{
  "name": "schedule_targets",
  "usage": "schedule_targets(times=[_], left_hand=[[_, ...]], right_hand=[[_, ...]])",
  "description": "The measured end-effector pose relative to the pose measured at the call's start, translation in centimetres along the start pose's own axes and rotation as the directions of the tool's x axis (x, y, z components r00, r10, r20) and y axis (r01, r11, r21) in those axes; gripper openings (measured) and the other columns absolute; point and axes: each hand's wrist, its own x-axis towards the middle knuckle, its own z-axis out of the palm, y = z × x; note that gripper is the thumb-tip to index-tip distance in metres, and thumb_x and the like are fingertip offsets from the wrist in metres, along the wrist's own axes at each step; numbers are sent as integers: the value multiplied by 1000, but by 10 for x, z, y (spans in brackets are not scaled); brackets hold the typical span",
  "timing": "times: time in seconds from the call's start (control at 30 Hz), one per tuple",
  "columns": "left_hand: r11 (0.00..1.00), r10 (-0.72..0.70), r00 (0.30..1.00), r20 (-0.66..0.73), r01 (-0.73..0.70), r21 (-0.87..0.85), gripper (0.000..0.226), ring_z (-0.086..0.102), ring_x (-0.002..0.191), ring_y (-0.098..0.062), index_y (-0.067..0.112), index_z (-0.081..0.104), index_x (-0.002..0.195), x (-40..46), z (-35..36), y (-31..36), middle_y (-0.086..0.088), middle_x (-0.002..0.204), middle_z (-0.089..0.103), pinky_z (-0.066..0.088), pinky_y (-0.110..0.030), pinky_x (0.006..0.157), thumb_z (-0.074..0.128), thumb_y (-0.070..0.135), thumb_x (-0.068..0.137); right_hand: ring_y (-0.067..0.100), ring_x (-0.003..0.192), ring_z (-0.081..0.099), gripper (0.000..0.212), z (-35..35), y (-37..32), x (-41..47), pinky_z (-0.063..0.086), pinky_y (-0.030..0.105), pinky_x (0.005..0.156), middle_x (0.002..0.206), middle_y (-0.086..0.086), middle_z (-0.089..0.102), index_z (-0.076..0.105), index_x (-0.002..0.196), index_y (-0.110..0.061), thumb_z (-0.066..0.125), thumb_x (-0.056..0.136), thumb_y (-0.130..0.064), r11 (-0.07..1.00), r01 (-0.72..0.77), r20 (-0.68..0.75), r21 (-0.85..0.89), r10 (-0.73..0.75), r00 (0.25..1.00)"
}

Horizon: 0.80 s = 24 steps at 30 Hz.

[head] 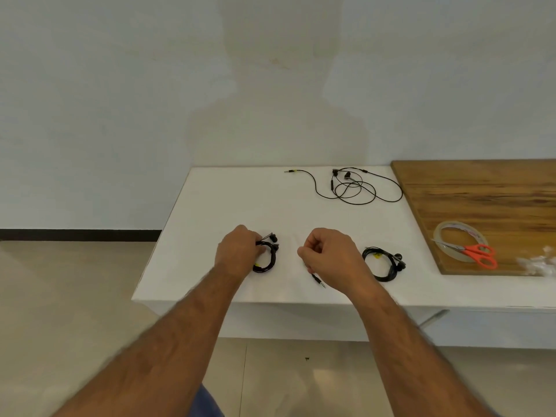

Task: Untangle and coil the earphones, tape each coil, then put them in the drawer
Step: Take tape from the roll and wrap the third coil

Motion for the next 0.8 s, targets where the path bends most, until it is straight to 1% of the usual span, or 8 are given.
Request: schedule_targets(times=[0.17,0.27,0.37,0.47,0.57,0.67,0.7,0.8], left_hand=[[969,124,991,-49,-110,220,25,55,81,-19,18,70,101,-1,3,4,-2,93,57,43,-29,63,49,32,99],[922,174,984,-36,-150,358,19,56,87,-19,18,65,101,-4,5,3,-1,96,56,41,-29,61,49,28,100],[899,190,982,-19,-166,406,15,58,87,-21,17,64,100,-8,1,7,-1,95,59,40,-30,61,50,24,99],[906,207,978,11,-196,375,24,60,80,-21,17,65,99,-16,-16,25,-2,90,65,39,-29,61,46,33,101],[916,273,961,39,-272,294,24,61,77,-20,20,68,96,-32,-38,51,0,83,67,41,-27,63,50,35,97],[908,347,937,40,-346,236,24,58,71,-19,21,69,91,-52,-59,79,1,75,63,41,-27,60,50,35,96],[908,354,934,35,-353,224,25,57,68,-20,19,68,86,-59,-66,87,0,72,62,41,-28,59,50,33,95],[931,342,939,38,-345,117,25,60,67,-23,12,68,78,-76,-88,103,-5,70,65,46,-33,60,52,27,90]], right_hand=[[18,72,66,12,2,1,3,51,30,65,69,-3,67,58,71,-22,60,83,-23,1000,13,11,-7,-13,1000],[16,69,65,12,2,-1,4,50,28,63,67,-4,66,59,72,-21,59,84,-23,1000,21,-3,-22,-21,1000],[11,65,59,10,0,-2,1,47,23,59,66,-6,63,61,76,-18,59,86,-22,998,45,-20,-46,-45,999],[6,64,54,11,-2,-5,0,44,19,59,70,-7,62,60,77,-17,60,87,-20,996,89,-80,-13,-90,993],[3,75,59,13,-5,-10,-1,45,15,64,73,-11,63,58,75,-18,61,88,-18,982,158,-230,99,-132,964],[0,71,57,13,-4,-15,-5,40,9,56,71,-13,60,55,78,-17,59,91,-18,967,207,-327,149,-149,933],[1,66,55,13,-4,-16,-7,40,11,55,69,-12,59,54,80,-17,57,93,-18,965,215,-343,149,-153,927],[9,55,51,14,-8,-18,-13,43,28,53,63,-6,58,50,85,-16,51,97,-22,960,233,-362,158,-163,918]])
